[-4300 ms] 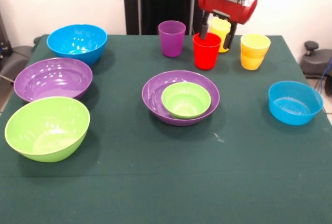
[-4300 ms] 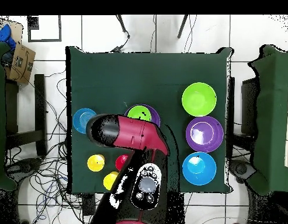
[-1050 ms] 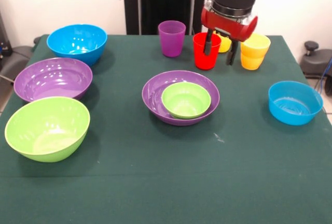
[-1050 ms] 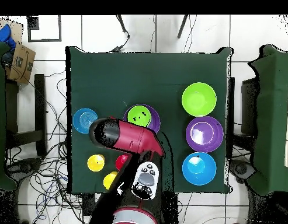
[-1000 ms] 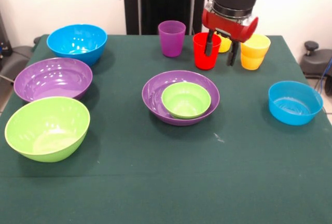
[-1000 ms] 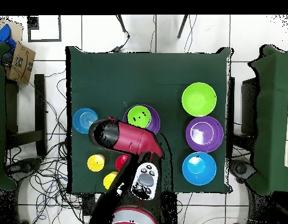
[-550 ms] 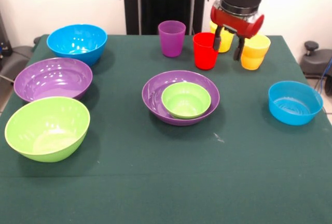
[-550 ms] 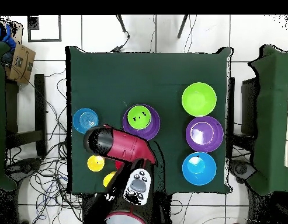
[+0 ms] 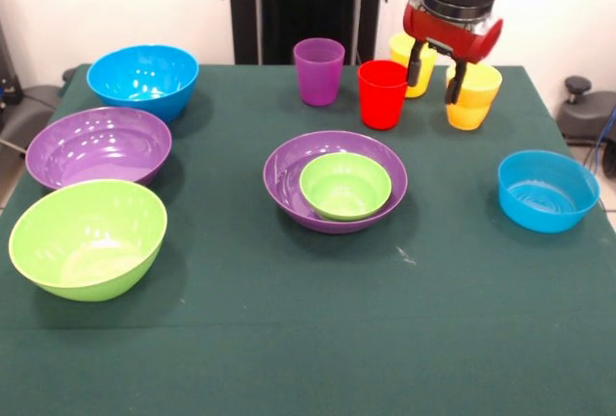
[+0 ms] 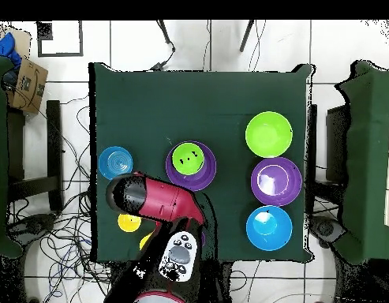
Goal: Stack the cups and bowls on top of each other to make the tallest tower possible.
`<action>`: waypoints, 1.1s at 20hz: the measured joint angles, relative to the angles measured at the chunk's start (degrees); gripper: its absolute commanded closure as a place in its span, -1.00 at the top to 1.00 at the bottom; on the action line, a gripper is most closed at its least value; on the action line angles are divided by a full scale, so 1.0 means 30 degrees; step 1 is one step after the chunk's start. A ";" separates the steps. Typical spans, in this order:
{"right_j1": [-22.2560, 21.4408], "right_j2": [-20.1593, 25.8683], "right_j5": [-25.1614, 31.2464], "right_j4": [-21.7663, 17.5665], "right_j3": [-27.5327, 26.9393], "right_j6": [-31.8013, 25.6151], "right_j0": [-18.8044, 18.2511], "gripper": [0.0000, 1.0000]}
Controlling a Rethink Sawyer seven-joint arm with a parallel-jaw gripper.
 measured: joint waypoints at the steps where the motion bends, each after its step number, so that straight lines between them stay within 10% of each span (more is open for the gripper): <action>1: 0.0003 -0.0001 -0.0001 0.0000 0.0042 0.0000 -0.0009 1.00; 22: 0.0010 -0.0055 -0.0004 0.0000 0.1163 0.0000 -0.0095 1.00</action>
